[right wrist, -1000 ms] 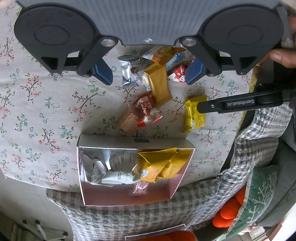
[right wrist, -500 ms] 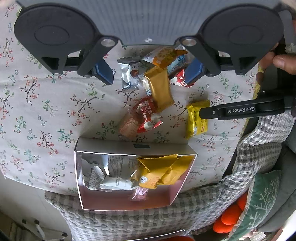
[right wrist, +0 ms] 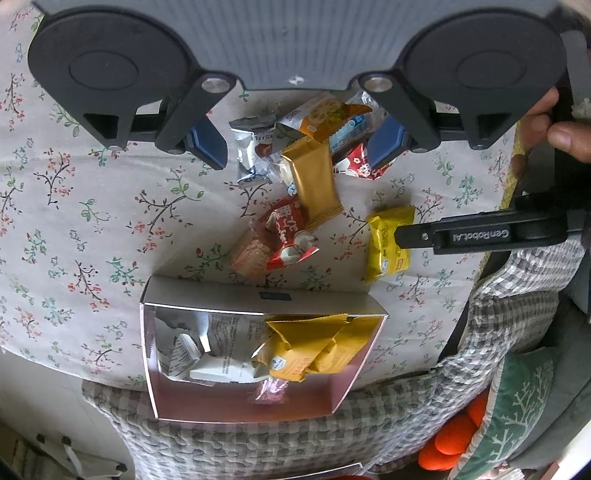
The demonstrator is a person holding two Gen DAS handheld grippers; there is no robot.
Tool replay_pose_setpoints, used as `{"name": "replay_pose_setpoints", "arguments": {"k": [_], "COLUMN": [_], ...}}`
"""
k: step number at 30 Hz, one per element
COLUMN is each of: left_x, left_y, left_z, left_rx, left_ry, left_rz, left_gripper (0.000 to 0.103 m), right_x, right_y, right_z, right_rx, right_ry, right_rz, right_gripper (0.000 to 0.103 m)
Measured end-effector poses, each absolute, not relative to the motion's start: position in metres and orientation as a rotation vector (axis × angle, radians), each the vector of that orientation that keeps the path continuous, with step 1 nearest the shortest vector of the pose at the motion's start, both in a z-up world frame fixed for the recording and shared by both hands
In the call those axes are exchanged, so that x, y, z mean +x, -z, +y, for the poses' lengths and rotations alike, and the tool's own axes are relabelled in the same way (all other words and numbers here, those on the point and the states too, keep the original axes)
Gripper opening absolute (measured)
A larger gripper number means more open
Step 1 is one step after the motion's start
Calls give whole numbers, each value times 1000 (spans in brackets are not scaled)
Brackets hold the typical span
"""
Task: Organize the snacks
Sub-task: 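Move the left tool toward the yellow square packet while the right tool approaches the snack pile, then grasp the yellow square packet with the left tool while the right tool grasps the orange lotus cookie packet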
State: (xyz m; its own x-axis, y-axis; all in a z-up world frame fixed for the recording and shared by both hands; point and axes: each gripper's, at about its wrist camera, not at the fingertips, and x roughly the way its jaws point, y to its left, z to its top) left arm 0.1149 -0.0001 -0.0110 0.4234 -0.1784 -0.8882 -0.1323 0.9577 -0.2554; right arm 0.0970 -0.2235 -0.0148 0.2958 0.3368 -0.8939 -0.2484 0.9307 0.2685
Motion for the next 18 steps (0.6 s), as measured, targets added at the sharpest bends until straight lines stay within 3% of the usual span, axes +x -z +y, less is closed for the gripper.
{"name": "replay_pose_setpoints", "arguments": {"k": [10,18], "left_x": [122,128], "left_y": [31,54], "left_z": [-12,-30], "left_rx": [-276,-157], "left_ry": [19,1], "left_rz": [1167,1187], "left_gripper": [69,70], "right_x": [91,80], "right_y": [21,42], "right_z": [-211,-191], "right_rx": [44,-88], "right_ry": [-451,-523], "right_rz": [1247,1280], "right_gripper": [76,52]}}
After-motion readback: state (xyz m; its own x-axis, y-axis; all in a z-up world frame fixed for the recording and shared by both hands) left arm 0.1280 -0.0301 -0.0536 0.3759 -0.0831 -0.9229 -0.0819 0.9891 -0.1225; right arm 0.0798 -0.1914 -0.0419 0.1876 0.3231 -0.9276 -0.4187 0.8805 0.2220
